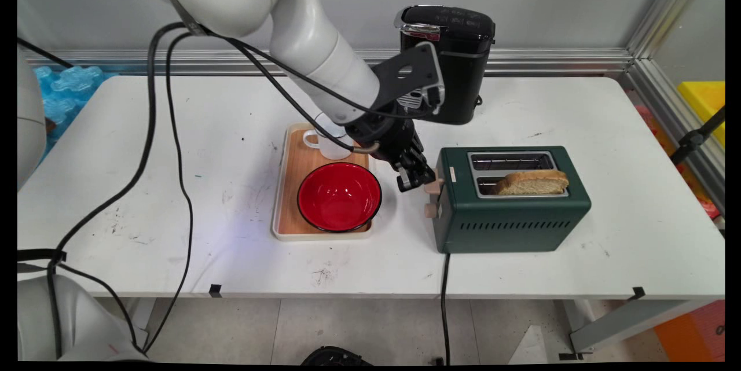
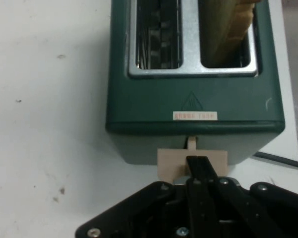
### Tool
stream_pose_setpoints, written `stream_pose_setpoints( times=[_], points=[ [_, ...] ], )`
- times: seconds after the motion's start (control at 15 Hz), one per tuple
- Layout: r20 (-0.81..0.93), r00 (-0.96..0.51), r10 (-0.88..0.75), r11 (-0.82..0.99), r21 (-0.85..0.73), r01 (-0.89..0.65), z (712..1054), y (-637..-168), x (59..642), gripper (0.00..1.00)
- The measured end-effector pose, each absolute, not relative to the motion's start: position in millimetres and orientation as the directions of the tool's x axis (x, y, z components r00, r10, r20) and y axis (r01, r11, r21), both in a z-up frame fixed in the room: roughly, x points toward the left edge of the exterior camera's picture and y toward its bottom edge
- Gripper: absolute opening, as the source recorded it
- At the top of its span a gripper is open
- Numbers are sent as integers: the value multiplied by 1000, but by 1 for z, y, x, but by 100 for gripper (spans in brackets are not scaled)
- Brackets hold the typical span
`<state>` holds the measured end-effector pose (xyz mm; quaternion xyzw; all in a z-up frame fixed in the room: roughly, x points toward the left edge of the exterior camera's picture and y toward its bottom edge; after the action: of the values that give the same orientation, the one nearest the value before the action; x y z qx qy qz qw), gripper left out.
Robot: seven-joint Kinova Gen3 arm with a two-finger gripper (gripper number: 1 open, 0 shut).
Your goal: Press the toaster switch
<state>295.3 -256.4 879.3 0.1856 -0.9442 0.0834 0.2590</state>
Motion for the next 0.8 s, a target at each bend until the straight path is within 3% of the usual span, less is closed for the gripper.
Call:
stream_pose_setpoints(
  times=[0.8],
  points=[
    [508, -804, -308, 916, -71, -396, 846, -260, 285, 0]
  ],
)
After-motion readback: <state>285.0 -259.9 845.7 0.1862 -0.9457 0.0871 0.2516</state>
